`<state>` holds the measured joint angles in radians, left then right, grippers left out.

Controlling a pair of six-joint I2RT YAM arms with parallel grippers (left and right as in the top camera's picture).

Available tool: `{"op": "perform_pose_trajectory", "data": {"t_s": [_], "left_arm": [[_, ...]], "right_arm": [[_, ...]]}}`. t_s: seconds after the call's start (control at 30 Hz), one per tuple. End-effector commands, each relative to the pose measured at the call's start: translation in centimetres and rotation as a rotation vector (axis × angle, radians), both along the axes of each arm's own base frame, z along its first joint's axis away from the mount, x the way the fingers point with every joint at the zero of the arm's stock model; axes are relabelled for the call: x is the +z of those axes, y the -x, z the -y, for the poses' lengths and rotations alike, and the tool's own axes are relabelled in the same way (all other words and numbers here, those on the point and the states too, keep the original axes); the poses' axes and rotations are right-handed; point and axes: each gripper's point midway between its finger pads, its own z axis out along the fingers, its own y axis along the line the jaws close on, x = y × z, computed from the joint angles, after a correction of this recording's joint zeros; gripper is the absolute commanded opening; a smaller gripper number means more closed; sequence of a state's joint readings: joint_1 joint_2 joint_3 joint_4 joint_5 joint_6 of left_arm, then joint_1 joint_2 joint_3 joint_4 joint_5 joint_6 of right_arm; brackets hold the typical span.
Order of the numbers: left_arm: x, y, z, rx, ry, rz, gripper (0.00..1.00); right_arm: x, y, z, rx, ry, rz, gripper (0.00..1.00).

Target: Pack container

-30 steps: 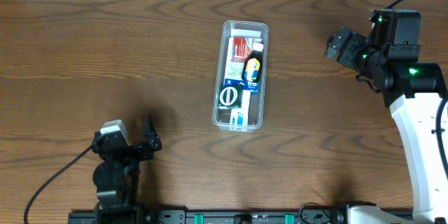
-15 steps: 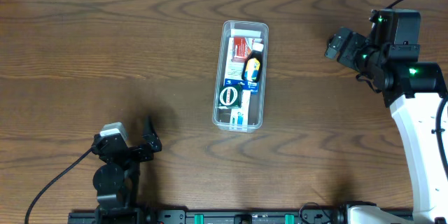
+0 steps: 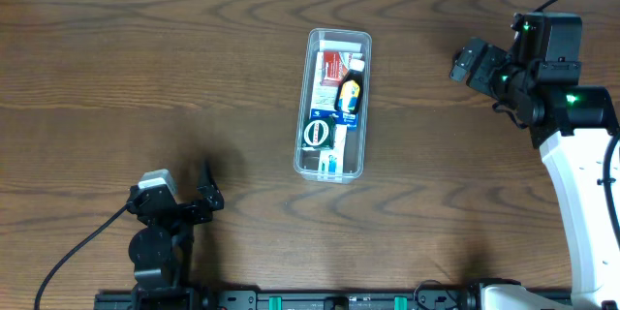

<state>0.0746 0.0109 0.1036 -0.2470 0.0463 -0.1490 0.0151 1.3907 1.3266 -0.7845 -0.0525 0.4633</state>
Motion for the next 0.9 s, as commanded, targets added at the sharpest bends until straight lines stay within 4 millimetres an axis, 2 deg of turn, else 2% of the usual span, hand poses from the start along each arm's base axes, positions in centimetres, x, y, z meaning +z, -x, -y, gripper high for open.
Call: {"op": "perform_pose_trajectory", "data": {"t_s": [0.0,0.17,0.23,0.3,0.4,0.5,0.6,0.77,0.87], "left_arm": [[-1.3,0.0,0.3,-0.019,-0.009,-0.031,0.98],[-1.3,0.0,0.3,-0.019,-0.009,-0.031,0.98],[-1.3,0.0,0.3,-0.019,-0.009,-0.031,0.98],[-1.3,0.0,0.3,-0.019,-0.009,-0.032,0.98],[-1.3,0.0,0.3,-0.019,-0.009,-0.031,0.98],[-1.3,0.0,0.3,-0.019,-0.009,-0.031,0.98],[-1.3,0.0,0.3,-0.019,-0.009,-0.031,0.98],[-1.3,0.0,0.3,-0.019,-0.009,-0.031,0.98],[-1.3,0.0,0.3,-0.019,-0.009,-0.031,0.98]], "right_arm": [[0.1,-0.1,0.1,-0.003,0.002,0.004,0.99],[-0.2,0.2,0.1,-0.002,0.004,-0.015,0.99],[-0.6,1.5,0.5,0.001,0.039,-0.054,0.99],[0.3,2.6,1.3,-0.013,0.088,-0.032,0.99],[1.6,4.7,1.7,0.028,0.152,0.059,0.99],[1.8,6.7,1.7,0.071,0.208,0.178,0.99],[0.2,9.1,1.8,0.093,0.248,0.276,0.99],[-4.0,13.6,1.9,0.079,0.256,0.400,0.99],[-5.7,15.3,1.9,0.069,0.258,0.467,0.99]]}}
